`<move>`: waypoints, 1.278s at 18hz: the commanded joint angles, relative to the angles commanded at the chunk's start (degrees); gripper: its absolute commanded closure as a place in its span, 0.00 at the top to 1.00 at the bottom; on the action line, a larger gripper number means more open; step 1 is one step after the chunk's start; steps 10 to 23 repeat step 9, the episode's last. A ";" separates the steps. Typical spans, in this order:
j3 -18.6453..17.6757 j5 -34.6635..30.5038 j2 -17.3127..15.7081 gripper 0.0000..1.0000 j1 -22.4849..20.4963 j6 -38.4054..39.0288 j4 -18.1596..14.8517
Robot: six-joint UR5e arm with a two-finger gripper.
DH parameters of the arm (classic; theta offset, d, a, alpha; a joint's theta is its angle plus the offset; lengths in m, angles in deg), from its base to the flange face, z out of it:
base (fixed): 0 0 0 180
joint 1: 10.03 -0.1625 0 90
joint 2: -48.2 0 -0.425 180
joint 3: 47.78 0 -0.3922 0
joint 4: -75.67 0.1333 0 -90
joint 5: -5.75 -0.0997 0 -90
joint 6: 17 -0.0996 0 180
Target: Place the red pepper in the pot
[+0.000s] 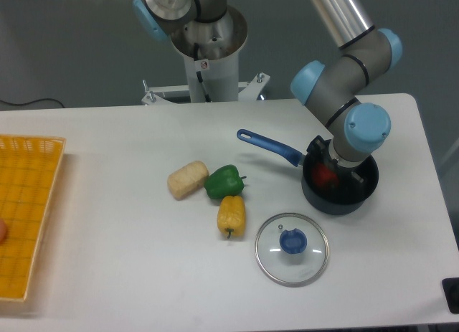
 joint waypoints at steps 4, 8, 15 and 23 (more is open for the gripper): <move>0.97 0.18 -1.58 1.00 1.58 -0.35 3.16; 0.89 0.44 -3.78 1.00 1.67 -0.70 2.99; 0.54 0.35 -4.13 1.00 1.76 -0.70 2.99; 0.54 0.35 -4.13 1.00 1.76 -0.70 2.99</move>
